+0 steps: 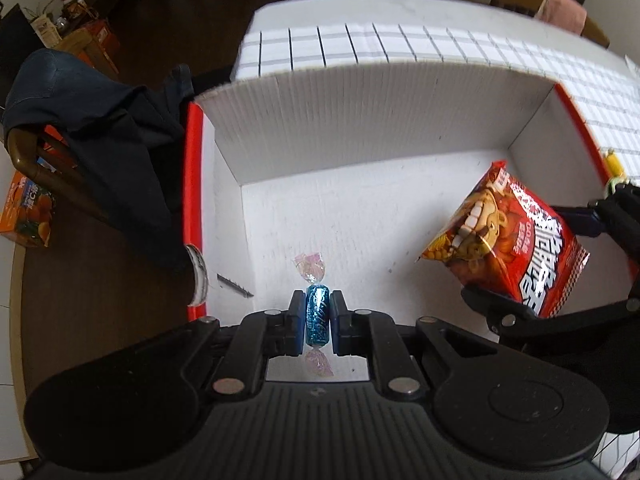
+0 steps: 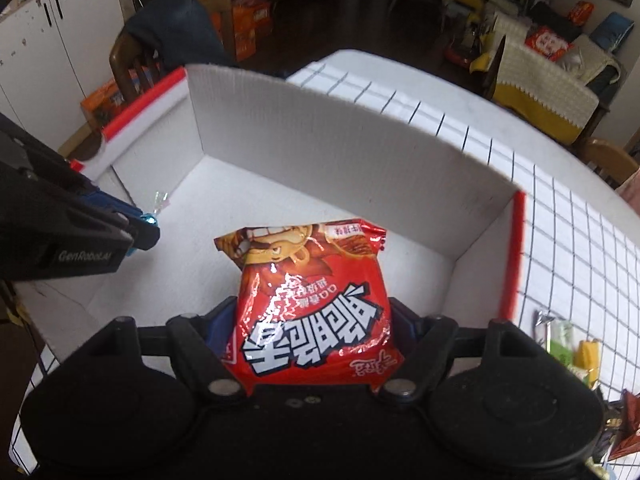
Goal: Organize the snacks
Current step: 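Carry the candy and chip bag into the box and release both, then withdraw both open grippers from the box back toward the snack pile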
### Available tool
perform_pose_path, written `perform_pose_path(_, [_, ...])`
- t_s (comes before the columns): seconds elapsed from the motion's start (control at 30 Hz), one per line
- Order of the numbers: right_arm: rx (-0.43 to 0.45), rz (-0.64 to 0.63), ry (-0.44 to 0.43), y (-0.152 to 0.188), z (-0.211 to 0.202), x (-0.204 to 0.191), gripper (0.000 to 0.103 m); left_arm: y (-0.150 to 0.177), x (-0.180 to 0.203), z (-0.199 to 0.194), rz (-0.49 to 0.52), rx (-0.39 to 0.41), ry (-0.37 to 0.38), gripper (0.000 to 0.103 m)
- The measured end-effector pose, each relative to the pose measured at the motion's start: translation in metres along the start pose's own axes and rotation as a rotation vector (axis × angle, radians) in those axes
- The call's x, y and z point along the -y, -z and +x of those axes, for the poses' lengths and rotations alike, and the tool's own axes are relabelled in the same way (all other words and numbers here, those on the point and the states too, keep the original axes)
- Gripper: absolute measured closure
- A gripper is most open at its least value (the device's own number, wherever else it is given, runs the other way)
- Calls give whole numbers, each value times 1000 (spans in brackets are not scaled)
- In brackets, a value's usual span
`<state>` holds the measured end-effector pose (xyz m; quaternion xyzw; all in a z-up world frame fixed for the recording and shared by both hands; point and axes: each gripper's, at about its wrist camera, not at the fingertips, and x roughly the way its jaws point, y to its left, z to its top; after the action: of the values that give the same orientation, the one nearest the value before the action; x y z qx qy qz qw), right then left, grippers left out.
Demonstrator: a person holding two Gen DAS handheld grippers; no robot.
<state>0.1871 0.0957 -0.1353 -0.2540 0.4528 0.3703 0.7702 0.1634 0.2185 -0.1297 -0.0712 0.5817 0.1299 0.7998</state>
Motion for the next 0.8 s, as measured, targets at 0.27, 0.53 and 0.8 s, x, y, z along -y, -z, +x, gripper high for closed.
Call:
perform_pose_path(0.27, [-85,19,21,3,15,0,27,2,6,15,38,-61,-1,91])
perform_pose_path(0.53, [-96,13,30,2,15,-3,27,3,3,14,19,-58,20,91])
perform_pose_path(0.8, [-22,77,-17,4,-11,5,20,11,-6,-7,-14,3,52,91])
